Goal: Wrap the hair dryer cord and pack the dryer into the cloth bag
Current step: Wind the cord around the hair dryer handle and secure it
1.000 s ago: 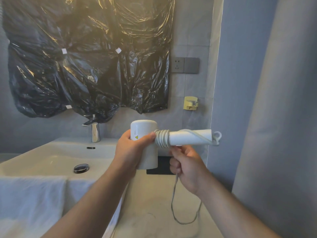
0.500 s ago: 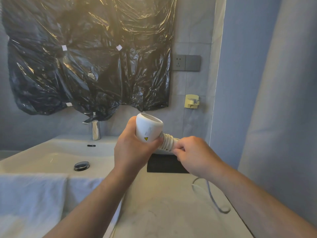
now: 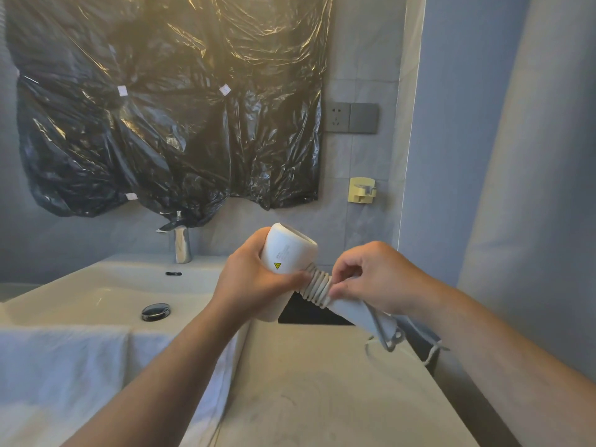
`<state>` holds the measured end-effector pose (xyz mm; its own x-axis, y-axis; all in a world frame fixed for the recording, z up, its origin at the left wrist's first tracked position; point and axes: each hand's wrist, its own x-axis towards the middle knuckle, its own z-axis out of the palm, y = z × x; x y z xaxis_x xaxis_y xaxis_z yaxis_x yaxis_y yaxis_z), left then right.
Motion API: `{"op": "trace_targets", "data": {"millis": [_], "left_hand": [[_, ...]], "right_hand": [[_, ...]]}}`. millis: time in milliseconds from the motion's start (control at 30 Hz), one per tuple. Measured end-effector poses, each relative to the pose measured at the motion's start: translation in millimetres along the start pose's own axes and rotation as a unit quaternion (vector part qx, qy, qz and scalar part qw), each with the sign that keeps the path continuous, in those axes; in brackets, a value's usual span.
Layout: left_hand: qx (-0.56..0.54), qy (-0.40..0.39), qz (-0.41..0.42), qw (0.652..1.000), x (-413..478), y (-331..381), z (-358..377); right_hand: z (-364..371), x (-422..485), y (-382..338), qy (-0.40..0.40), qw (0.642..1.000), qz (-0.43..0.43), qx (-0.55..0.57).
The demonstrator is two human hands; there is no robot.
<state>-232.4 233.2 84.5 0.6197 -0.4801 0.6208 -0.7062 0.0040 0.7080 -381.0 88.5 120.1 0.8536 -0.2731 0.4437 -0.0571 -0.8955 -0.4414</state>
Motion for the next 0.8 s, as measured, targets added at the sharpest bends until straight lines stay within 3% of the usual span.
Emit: {"op": "trace_targets", "data": {"millis": [167,333,600,733,800], "left_hand": [[-0.077,-0.053,0.001,0.996,4,4,-7],[-0.118,-0.080,-0.017,0.990,1,6,-6],[-0.108,-0.081,-0.044,0.990,-1,-2,-9],[-0.154,-0.090,-0.060,0.982,-4,-1,-10],[-0.185,-0.098,-0.075,0.975,-6,-1,-8]], "right_hand": [[-6,2,15,-0.053,0.981,0.032,0.183],[5,-2,27,-0.084,0.929,0.029,0.359],[23,7,30,-0.024,0.921,0.020,0.389],[24,13,34,-0.040,0.909,0.041,0.412],[25,13,36,-0.060,0.886,0.060,0.455]]}}
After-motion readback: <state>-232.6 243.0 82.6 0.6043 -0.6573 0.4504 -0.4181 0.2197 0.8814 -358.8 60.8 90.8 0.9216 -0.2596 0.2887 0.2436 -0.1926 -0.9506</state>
